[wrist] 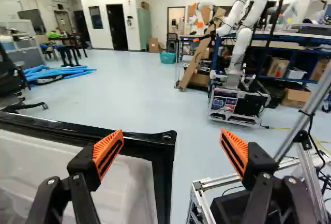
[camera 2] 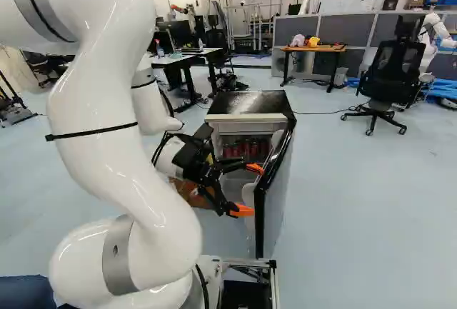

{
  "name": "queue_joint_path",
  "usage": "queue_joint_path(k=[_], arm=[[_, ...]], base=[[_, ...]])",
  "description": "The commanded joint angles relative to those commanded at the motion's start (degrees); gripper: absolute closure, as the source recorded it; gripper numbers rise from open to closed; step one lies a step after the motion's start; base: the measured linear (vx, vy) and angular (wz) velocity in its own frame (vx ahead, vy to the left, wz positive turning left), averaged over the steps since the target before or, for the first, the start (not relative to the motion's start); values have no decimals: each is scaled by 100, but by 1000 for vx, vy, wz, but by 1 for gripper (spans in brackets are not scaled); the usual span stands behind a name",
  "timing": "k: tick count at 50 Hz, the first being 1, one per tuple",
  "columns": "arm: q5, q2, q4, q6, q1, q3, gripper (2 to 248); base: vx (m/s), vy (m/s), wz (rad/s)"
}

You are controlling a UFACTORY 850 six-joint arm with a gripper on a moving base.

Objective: Grab a drink from the fridge

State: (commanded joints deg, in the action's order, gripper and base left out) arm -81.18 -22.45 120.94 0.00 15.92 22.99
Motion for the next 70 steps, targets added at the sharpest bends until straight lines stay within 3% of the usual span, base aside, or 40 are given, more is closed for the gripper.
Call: queue_joint_path(k=[34,70], arm=[[47,3,32,0,19,19,3],[352,-57,-123,0,-923,877,3]], base=[[0,0,0],[0,0,0]])
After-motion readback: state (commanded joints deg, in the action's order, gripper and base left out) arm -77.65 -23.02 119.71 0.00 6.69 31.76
